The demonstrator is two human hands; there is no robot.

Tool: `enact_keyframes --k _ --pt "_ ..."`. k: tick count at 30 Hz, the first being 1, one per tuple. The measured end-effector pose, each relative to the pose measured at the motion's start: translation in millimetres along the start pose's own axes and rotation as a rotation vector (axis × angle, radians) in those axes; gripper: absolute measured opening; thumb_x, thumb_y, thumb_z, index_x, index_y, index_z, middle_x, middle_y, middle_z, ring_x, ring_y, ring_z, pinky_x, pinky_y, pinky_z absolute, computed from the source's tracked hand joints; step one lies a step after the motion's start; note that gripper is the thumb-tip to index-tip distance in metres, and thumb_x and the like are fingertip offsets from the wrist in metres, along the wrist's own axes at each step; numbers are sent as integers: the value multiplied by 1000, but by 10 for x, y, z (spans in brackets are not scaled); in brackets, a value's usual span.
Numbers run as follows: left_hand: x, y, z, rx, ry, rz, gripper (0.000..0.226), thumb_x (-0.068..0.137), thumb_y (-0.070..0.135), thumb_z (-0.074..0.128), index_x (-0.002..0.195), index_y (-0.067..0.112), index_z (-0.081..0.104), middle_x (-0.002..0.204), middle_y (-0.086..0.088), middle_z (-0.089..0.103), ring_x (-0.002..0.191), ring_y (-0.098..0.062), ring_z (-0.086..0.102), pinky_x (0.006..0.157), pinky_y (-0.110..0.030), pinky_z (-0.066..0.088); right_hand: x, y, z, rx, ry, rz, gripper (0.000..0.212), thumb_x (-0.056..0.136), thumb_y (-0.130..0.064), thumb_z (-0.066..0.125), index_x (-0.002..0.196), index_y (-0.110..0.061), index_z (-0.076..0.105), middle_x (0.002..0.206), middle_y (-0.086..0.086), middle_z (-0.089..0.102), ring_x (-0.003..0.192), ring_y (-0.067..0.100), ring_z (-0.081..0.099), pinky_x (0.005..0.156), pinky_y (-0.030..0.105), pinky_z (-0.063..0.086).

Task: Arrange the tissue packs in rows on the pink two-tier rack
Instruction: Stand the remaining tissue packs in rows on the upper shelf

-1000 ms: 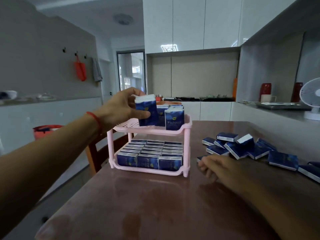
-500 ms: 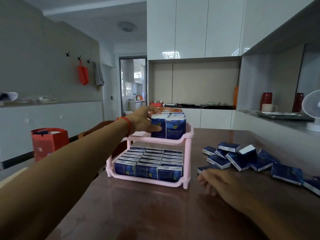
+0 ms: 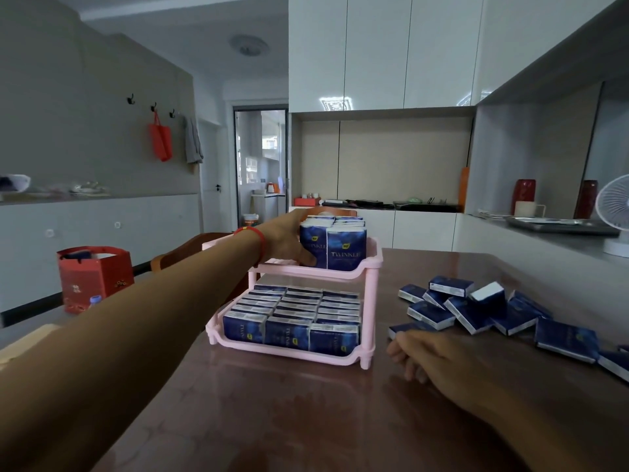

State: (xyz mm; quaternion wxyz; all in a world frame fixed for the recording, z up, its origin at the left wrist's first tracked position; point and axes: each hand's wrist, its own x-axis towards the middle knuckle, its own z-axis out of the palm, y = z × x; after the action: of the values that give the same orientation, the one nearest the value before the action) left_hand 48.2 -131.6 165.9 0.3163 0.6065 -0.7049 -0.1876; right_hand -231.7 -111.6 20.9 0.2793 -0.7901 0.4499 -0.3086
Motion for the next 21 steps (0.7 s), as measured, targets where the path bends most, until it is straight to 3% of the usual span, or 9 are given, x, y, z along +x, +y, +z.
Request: enact_keyframes --k 6,12,14,17,19,21 --pt "28 -12 -24 1 -35 -49 76 76 -3 79 140 12 40 134 -8 57 120 -25 56 100 -38 50 -14 -18 2 -8 -4 11 35 104 -37 39 94 -28 72 86 -7 72 75 8 67 71 23 54" --pt "-99 63 -40 -147 -92 -53 70 83 -15 64 142 9 36 117 -3 57 99 -17 59 79 -27 55 8 26 -22 49 30 29 34 105 -32 42 95 -20 73 86 0 72 73 14 68 65 23 55" --pt "-162 86 -78 -178 -51 -58 72 85 -15 61 146 12 32 125 -9 55 108 -23 58 90 -34 53 41 89 -52 97 88 38 30 104 -29 47 92 -19 73 85 4 72 71 18 68 65 30 57" --pt "-261 41 -98 -91 188 16 67 87 -5 63 145 16 37 132 -13 52 121 -30 54 96 -40 52 117 227 -129 -19 282 67 14 98 -19 59 88 -21 69 82 -3 69 76 13 66 71 31 56" --pt "-390 -30 -16 50 507 169 50 86 0 66 131 16 51 121 -8 59 110 -23 59 92 -37 56 143 324 -177 -60 394 107 11 93 -10 65 92 -21 66 89 -3 68 84 11 65 79 33 56" --pt "-665 -59 173 103 786 379 31 83 -4 63 108 14 59 103 -4 62 92 -17 60 81 -28 56 141 396 -187 -135 389 143 23 89 -8 68 107 -22 64 109 3 67 96 13 64 90 38 56"
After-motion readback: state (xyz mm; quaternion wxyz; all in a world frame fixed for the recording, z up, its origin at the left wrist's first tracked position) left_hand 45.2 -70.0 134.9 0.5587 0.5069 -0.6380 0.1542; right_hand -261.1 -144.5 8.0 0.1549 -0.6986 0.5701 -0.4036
